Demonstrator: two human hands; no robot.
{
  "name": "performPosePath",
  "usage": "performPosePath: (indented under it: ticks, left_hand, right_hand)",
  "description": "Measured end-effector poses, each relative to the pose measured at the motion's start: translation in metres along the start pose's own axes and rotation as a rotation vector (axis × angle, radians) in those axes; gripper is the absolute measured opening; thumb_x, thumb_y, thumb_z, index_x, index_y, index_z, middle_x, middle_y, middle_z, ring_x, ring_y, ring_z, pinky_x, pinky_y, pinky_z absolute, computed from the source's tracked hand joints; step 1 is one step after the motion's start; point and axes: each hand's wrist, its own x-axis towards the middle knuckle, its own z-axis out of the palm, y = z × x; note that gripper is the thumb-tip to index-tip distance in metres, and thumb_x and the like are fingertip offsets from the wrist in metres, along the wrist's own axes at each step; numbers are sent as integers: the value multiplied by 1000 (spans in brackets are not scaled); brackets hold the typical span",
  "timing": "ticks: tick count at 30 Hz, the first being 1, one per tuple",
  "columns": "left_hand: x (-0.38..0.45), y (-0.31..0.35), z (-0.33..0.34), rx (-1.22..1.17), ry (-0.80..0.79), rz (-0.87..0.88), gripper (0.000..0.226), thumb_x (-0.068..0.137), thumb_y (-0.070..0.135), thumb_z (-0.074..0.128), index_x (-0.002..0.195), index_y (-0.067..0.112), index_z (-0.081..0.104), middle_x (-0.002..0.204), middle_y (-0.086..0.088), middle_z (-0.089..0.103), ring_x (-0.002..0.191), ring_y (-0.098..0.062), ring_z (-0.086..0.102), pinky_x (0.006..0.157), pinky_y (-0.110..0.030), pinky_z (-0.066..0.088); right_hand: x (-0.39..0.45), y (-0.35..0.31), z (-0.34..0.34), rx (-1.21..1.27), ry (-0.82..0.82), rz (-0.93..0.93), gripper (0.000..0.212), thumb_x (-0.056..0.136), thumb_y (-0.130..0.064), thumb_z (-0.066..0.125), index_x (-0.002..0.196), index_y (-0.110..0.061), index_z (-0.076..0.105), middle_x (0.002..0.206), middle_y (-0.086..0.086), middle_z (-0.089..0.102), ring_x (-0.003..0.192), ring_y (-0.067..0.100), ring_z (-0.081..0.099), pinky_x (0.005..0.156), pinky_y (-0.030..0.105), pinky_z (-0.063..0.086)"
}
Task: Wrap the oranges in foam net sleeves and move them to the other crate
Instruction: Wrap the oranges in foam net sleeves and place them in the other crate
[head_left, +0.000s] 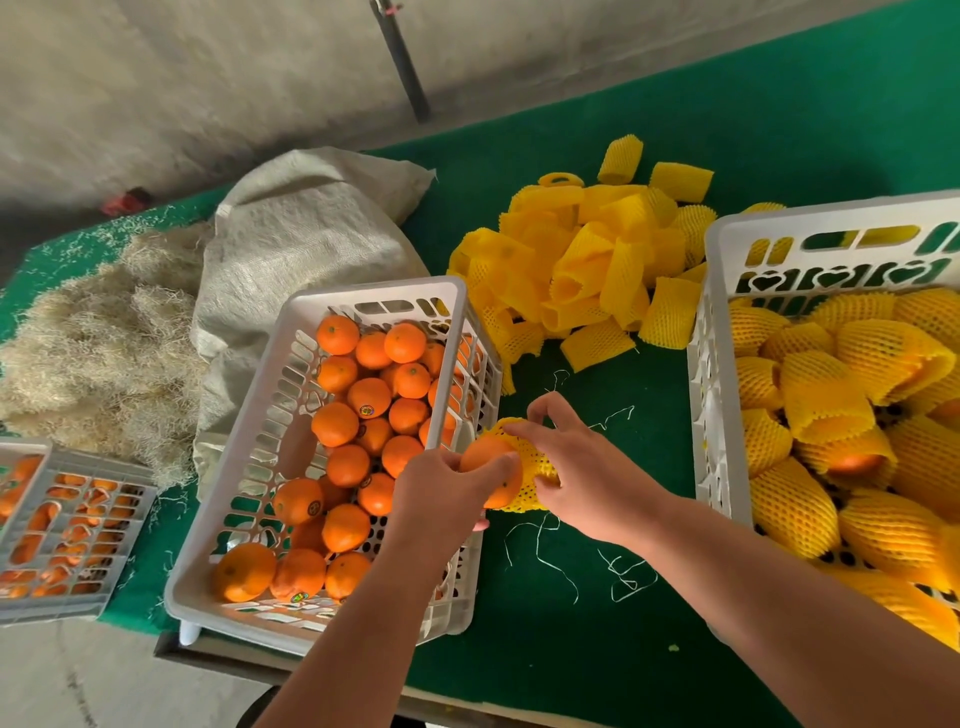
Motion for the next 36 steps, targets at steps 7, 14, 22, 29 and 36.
performPosePath:
  ticks: [7, 14, 22, 29, 36]
  left_hand:
    - [-3, 6, 16, 461, 181, 182, 55, 67, 78, 66, 77, 23, 61, 72, 2, 59, 61, -10, 58, 51, -22, 37]
    - [1, 10, 19, 495, 193, 195, 59, 73, 73, 66, 91, 17, 64, 88, -4, 59, 70, -15, 59, 55, -24, 41]
    - [-7, 13, 29, 517, 260, 253, 69, 79, 73, 65, 129, 26, 58, 116, -1, 46, 95, -23, 58, 77, -39, 58]
    - [-12, 8, 31, 467, 290, 310, 62, 81, 71, 65, 127, 31, 53, 113, 3, 39, 82, -20, 52, 60, -27, 46]
    - [-9, 6, 13, 391, 391, 405, 49, 79, 56, 80, 109, 23, 60, 118, 1, 45, 83, -26, 59, 58, -34, 53]
  right_hand:
    - [1, -7, -5, -55, 58, -52, 54, 92, -15, 76, 140, -30, 55, 131, -10, 36, 81, 7, 56, 59, 1, 37]
    - [-3, -15, -12, -39, 171, -106, 49, 90, -9, 75, 130, -27, 52, 120, -9, 43, 82, 6, 52, 60, 3, 37]
    - [3, -7, -11, -2, 331, 157, 34, 88, -16, 69, 106, -34, 47, 73, -16, 49, 57, 7, 52, 44, 25, 42]
    - [1, -6, -16, 159, 208, 4, 18, 91, -32, 63, 87, -35, 45, 79, -10, 52, 69, 14, 52, 52, 29, 43]
    - [1, -13, -20, 388, 153, -33, 16, 99, -34, 57, 84, -28, 60, 88, -10, 54, 83, 17, 56, 67, 29, 46]
